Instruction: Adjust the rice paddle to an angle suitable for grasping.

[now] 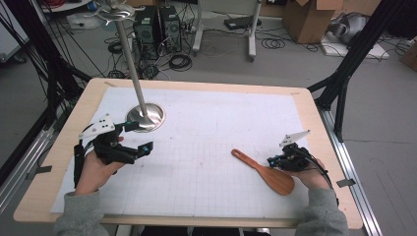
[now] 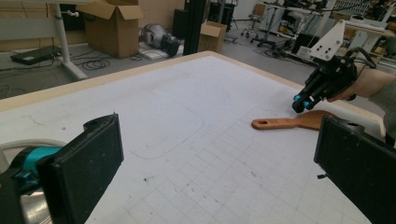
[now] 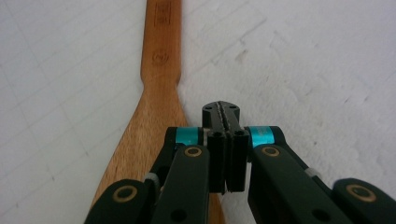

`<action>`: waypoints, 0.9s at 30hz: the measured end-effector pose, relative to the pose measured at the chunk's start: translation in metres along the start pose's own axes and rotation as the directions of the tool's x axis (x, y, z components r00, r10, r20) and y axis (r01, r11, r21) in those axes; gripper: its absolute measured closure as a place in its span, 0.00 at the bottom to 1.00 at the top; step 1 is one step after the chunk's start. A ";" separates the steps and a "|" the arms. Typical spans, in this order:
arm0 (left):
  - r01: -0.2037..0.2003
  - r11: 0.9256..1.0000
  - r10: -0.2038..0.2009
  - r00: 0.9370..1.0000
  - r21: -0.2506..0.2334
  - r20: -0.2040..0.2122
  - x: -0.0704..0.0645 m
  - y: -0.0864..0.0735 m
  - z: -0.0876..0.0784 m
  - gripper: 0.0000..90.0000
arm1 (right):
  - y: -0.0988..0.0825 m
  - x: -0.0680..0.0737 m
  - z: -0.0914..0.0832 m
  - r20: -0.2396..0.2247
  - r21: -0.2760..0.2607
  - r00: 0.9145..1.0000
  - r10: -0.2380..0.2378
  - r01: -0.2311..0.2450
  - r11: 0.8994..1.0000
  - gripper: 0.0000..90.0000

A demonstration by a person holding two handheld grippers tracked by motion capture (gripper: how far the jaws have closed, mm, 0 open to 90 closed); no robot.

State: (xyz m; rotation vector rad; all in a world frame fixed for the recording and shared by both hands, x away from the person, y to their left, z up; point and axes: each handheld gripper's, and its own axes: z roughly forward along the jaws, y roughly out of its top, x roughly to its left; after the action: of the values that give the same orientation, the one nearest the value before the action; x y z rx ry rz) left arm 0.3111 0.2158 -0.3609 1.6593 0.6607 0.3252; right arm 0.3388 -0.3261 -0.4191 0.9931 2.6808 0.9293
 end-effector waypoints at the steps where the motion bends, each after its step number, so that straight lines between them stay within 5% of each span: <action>1: -0.002 1.000 0.002 1.000 -0.004 0.001 -0.001 0.001 0.000 0.02 | 0.002 0.002 -0.002 0.011 -0.004 1.000 -0.007 0.007 1.000 1.00; 6: -0.010 1.000 0.010 1.000 -0.005 0.000 -0.002 0.002 -0.002 0.02 | 0.017 0.016 -0.010 0.046 -0.027 0.997 -0.068 0.070 0.997 0.96; 14: -0.006 1.000 0.006 1.000 -0.005 -0.006 -0.002 0.001 -0.005 0.02 | 0.034 0.035 -0.013 0.078 0.007 0.986 -0.145 0.144 0.989 0.68; 17: -0.004 1.000 0.004 1.000 -0.004 -0.010 -0.001 -0.001 -0.005 0.02 | 0.038 0.039 -0.010 0.056 0.044 0.987 -0.152 0.150 0.988 0.53; 21: -0.002 1.000 0.002 1.000 0.006 -0.012 0.000 -0.002 -0.005 0.02 | 0.045 0.045 -0.007 0.086 0.071 0.984 -0.155 0.149 0.986 0.28; 27: -0.002 1.000 0.002 1.000 0.003 -0.016 -0.001 -0.002 -0.007 0.02 | 0.049 0.045 -0.010 0.093 0.042 0.987 -0.134 0.130 0.991 0.15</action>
State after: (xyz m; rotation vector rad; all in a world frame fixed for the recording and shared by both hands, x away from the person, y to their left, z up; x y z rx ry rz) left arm 0.3062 0.2212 -0.3616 1.6620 0.6724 0.3395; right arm 0.3272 -0.2738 -0.3783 0.8318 2.6546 0.7898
